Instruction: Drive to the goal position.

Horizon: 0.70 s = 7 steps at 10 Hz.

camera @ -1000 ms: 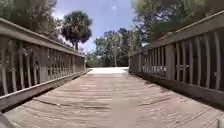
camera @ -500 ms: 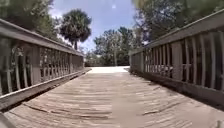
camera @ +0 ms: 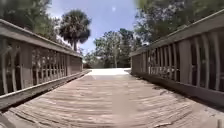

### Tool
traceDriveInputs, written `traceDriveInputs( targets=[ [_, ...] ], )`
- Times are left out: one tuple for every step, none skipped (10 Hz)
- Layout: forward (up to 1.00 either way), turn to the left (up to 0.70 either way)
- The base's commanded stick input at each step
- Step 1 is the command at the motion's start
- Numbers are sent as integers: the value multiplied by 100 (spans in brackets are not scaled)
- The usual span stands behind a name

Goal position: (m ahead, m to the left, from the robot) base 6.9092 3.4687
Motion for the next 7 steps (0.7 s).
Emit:
traceDriveInputs(
  targets=[
    [50,0],
    [50,0],
    [50,0],
    [50,0],
    [50,0],
    [50,0],
    [50,0]
  ],
)
